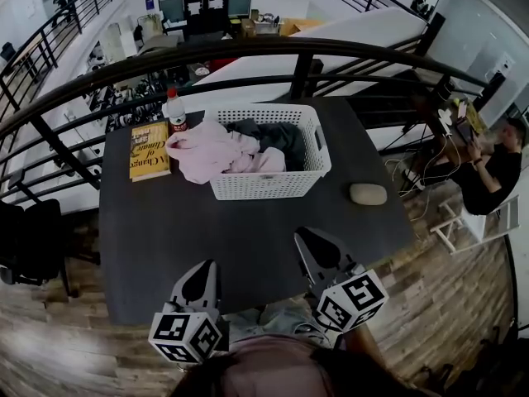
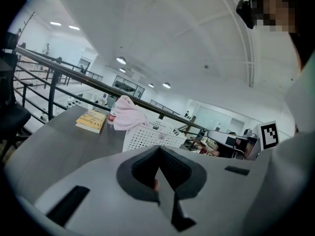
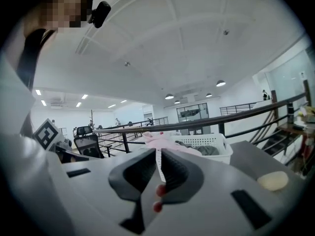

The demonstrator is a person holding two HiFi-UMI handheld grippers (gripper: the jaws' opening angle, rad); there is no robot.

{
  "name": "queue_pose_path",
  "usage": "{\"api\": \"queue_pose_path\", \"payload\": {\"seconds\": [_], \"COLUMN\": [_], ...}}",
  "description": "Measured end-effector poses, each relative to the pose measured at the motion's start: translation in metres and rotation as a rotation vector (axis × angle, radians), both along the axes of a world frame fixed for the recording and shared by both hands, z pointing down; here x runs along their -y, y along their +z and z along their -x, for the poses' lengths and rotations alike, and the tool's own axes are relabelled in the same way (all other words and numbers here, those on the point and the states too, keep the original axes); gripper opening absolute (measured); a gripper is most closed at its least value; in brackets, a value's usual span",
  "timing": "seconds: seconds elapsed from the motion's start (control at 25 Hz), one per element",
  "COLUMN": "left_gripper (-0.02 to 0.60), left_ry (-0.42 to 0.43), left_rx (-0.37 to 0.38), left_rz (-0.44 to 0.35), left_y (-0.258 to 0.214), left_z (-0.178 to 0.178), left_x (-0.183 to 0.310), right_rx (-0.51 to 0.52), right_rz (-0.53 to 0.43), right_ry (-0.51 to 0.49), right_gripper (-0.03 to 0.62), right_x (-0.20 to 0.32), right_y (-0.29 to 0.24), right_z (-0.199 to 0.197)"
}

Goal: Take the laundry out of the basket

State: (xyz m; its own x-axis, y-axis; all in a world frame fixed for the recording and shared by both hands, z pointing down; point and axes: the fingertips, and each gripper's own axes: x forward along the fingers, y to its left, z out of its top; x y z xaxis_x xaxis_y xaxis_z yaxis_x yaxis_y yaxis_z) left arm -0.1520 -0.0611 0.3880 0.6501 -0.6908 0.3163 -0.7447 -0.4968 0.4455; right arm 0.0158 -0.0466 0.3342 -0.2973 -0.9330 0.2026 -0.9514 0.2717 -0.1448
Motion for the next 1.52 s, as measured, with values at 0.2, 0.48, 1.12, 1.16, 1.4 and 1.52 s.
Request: {"api": "queue_pose_path", "payload": {"seconds": [0.2,0.48,1.12,1.16,1.4,1.52], "left_gripper": [-0.002,-0.002,-0.002,-0.002,-0.002,-0.002], "left_ry": [-0.029,-0.110,-0.267,-0.282,-0.362,-0.381], "left_rx": [0.004,0.014,0.024,0.026,0.031,0.033], "left_rz": [0.020,0.011,0.099,0.107,0.147,0.167], "left_y": [0.007,0.011,0.032,0.035,0.049,0.055], "left_z": [-0.005,-0.015,-0.011,-0.007,0.017,0.023], "left_x": [0.014,0.035,0.076,0.079,0.090,0.092], "right_rx": [-0.016,-0.034,-0.195,-0.203,-0.268,-0.297], "right_rz": [0.005,0.011,0.055,0.061,0.108,0.133], "right_ry": [-0.042,-0.158,-0.355,-0.363,-0.426,-0.457], "right_gripper": [0.083,0.104,0.196,0.205,0.242,0.259], "right_x": [0.020,0.055,0.150,0.155,0.182,0.194], "right_y": [0.002,0.001,0.009,0.011,0.027,0.036], "right_z": [-0.003,-0.004,-0.010,-0.009,0.002,0.008]}}
